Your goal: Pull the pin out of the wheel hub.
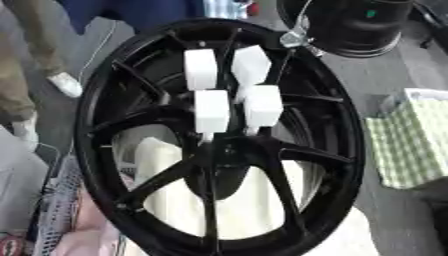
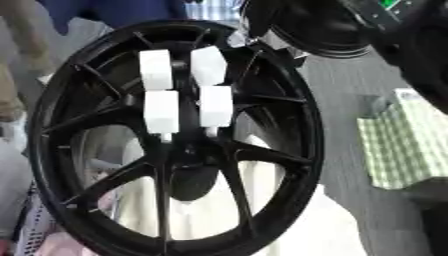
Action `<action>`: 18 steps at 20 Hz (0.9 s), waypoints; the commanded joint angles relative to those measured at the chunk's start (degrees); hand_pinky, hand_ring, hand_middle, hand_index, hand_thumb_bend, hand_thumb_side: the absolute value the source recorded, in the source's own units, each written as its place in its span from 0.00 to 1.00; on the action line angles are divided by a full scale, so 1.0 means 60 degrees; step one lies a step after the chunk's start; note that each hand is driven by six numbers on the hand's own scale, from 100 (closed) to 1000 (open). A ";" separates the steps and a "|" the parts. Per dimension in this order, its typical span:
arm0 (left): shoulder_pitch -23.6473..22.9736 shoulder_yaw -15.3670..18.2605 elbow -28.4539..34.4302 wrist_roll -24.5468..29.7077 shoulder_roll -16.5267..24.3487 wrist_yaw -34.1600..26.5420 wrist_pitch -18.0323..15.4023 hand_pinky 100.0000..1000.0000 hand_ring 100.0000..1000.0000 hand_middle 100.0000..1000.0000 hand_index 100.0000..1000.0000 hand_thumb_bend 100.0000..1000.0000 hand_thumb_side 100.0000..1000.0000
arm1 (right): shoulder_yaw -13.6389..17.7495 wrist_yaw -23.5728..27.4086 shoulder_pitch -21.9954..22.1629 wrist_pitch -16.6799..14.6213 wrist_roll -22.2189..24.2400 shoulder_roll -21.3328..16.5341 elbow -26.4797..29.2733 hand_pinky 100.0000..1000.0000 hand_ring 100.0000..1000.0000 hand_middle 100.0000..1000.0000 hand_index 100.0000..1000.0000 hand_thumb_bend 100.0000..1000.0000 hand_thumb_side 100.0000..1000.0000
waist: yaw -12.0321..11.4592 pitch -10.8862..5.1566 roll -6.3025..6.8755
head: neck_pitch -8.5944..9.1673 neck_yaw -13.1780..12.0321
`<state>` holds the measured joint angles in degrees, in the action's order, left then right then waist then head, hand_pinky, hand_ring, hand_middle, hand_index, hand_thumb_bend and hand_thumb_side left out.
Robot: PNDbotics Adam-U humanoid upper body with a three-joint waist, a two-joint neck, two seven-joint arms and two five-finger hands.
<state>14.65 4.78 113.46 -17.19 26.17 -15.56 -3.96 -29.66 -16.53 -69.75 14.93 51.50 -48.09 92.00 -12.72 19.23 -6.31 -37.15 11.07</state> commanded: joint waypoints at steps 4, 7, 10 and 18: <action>0.0057 -0.0021 0.0189 0.0036 0.0050 -0.0021 0.0035 0.79 0.75 0.60 0.83 0.00 0.71 | 0.0204 -0.0012 -0.0148 0.0025 0.0078 -0.0049 -0.0083 0.85 0.88 0.82 0.86 0.24 0.00 | -0.0008 -0.0101 0.0130 | 0.0096 0.0070; 0.0049 -0.0029 0.0189 0.0054 0.0035 -0.0006 0.0068 0.79 0.75 0.60 0.83 0.00 0.71 | 0.0203 0.0141 -0.0133 0.0085 0.0072 -0.0037 -0.0055 0.84 0.88 0.81 0.85 0.23 0.00 | -0.0011 -0.0070 0.0134 | -0.0004 0.0035; 0.0049 -0.0037 0.0189 0.0069 0.0020 0.0007 0.0085 0.79 0.75 0.60 0.83 0.00 0.71 | 0.0208 0.0348 -0.0117 0.0147 0.0068 -0.0047 -0.0008 0.84 0.88 0.81 0.85 0.22 0.00 | -0.0016 -0.0040 0.0116 | -0.0069 -0.0018; 0.0045 -0.0040 0.0189 0.0078 -0.0007 0.0047 0.0136 0.79 0.75 0.60 0.82 0.00 0.72 | 0.0079 0.1014 0.0031 0.0186 0.0078 -0.0196 0.0069 0.83 0.87 0.81 0.86 0.20 0.00 | -0.0023 0.0043 0.0038 | -0.0135 -0.0173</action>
<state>14.65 4.44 113.46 -16.75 25.62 -15.45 -3.29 -29.68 -11.33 -68.81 15.25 51.40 -47.64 91.69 -12.80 20.42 -6.52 -37.80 10.22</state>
